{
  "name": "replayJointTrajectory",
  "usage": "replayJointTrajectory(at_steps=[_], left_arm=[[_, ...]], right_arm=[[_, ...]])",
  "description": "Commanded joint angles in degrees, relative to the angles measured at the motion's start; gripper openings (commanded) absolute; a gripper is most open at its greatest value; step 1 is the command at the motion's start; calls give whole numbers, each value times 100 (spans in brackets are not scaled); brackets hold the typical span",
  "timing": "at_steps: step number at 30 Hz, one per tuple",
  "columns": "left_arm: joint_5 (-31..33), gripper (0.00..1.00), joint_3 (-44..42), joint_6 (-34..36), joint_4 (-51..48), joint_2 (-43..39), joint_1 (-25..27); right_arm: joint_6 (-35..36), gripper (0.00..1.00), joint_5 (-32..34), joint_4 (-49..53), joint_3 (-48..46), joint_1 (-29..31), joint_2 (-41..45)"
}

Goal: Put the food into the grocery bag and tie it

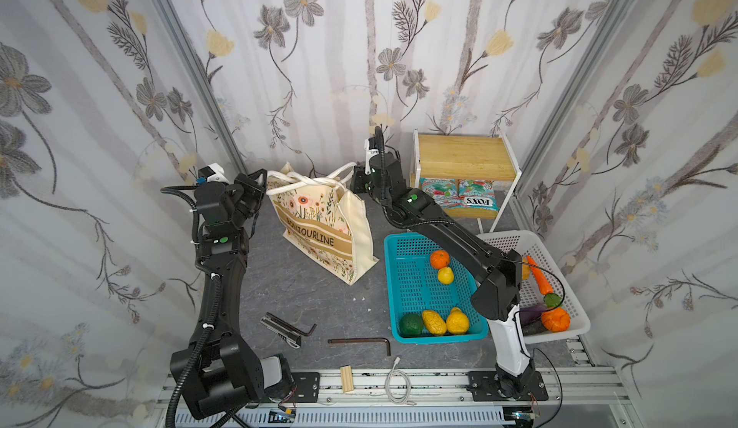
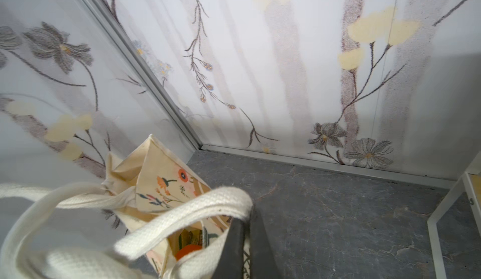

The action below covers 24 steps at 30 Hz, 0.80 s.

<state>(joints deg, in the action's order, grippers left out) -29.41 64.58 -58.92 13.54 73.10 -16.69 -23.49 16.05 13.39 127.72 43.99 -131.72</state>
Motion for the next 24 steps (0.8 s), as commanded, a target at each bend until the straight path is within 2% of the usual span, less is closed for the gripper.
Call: replayJointTrajectory(at_steps=[1,5,8,12,13,15,18,21,24], left_arm=[[548,0,-228,-50,447,-239,-298],[1059,0,-720,39,448,-533,-515],[1352,0,-1035,117,448,-670,-546],[1632,0,-1447,104,472,-798,-546],[1764,0,-1554,73,482,-839,-546],[1911,0,-1843,-272,698,-920,-526],[2129,0,-1985,-586,1077,-864,-26],[2816,0,-2083,-447,1107,-1002,657],[2992,0,-2154,-393,1129,-954,1088]], right_arm=[[-91,0,2128,437,172,-296,-95],[-118,0,2343,490,166,-411,-142],[-329,0,2020,483,165,-517,-266],[-317,0,2188,542,165,-527,-314],[-306,0,2119,536,165,-550,-296],[-207,0,1570,298,165,-601,-259],[137,0,1350,-110,219,-479,-287],[213,0,1421,-23,436,-495,-409],[288,0,1387,24,436,-544,-480]])
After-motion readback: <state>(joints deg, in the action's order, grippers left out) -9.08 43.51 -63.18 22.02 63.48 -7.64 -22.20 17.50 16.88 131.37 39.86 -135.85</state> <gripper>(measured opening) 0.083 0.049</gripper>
